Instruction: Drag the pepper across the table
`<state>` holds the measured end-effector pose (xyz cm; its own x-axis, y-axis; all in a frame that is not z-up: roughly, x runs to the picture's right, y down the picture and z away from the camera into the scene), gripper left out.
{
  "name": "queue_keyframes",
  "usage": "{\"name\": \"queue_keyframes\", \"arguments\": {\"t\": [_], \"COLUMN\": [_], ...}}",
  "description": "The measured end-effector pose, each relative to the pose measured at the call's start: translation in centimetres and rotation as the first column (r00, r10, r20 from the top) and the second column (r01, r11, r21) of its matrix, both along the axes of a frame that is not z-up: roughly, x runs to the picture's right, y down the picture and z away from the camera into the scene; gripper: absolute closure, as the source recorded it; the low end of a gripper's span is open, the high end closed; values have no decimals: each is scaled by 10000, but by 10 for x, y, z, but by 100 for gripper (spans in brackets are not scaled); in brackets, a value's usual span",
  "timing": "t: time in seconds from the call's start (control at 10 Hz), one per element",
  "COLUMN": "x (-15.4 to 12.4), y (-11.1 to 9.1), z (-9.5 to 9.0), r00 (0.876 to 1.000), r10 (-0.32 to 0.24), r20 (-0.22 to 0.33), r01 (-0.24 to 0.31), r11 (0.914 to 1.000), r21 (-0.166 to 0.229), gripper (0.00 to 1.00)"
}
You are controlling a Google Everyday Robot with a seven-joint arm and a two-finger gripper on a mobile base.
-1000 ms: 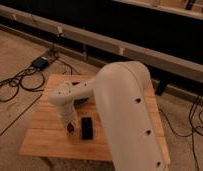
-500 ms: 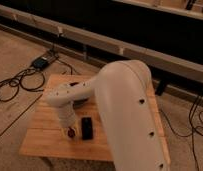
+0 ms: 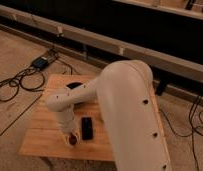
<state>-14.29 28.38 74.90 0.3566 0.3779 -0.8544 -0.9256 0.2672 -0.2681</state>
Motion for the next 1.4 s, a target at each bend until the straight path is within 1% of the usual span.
{"name": "queue_keyframes", "arguments": {"t": [0.3, 0.5, 0.9, 1.1, 1.3, 1.4], "x": [3, 4, 6, 6, 5, 4], "y": [20, 34, 57, 67, 75, 76], "z": [-13, -26, -59, -72, -80, -81], "r00": [9999, 9997, 9993, 9992, 9991, 9991], "r10": [-36, -59, -72, -81, -14, 62], "r20": [-147, -230, -372, -400, -418, -420], "r01": [31, 47, 48, 51, -16, -90], "r11": [9994, 9987, 9978, 9973, 9973, 9978], "r21": [-343, -513, -661, -736, -729, -657], "gripper": [100, 100, 100, 100, 100, 100]}}
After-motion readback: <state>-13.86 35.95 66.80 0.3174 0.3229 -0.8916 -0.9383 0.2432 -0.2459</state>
